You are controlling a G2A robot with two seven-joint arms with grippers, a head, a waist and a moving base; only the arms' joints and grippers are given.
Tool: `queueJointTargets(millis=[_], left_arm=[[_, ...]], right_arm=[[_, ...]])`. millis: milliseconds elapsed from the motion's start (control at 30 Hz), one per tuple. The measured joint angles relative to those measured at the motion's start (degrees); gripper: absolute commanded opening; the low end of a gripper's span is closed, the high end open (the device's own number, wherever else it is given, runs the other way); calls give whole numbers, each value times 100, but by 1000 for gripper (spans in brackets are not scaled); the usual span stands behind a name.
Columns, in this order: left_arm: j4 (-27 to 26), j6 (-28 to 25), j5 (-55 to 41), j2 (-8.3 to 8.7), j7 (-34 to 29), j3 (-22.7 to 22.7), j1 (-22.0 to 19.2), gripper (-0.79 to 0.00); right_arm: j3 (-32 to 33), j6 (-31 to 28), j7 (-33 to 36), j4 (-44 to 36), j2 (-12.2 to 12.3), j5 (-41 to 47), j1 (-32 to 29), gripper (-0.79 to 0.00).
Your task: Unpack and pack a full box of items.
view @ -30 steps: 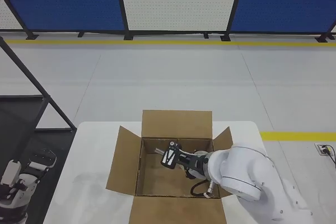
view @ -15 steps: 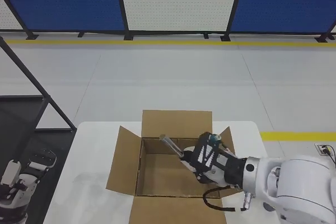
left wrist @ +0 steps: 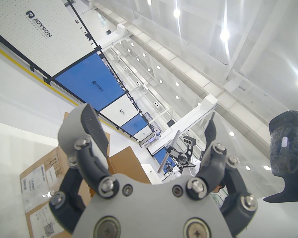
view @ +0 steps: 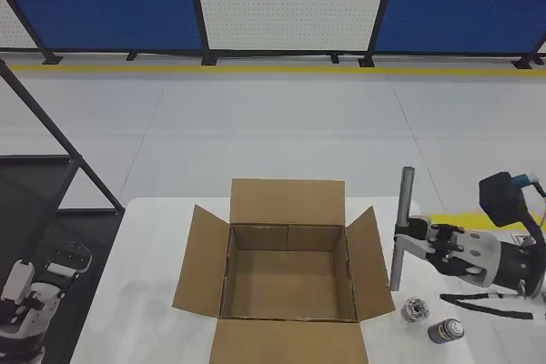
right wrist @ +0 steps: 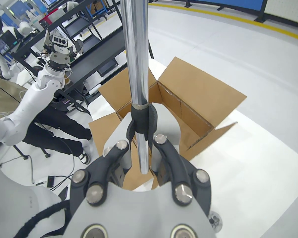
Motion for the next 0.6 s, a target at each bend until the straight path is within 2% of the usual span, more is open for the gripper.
queueJointTargets(millis=[100,200,500,600], left_arm=[[0,0,0,0,0,0,0,0],[0,0,0,0,0,0,0,0],[0,0,0,0,0,0,0,0],[0,0,0,0,0,0,0,0]], right_arm=[[348,245,311,381,90,110,-47,-785],[447,383,440,474,132,-149,-89,-785],[437,373,429,465,129,-112,-88,-785],[324,570,145,554,141,-258,-177,-785]])
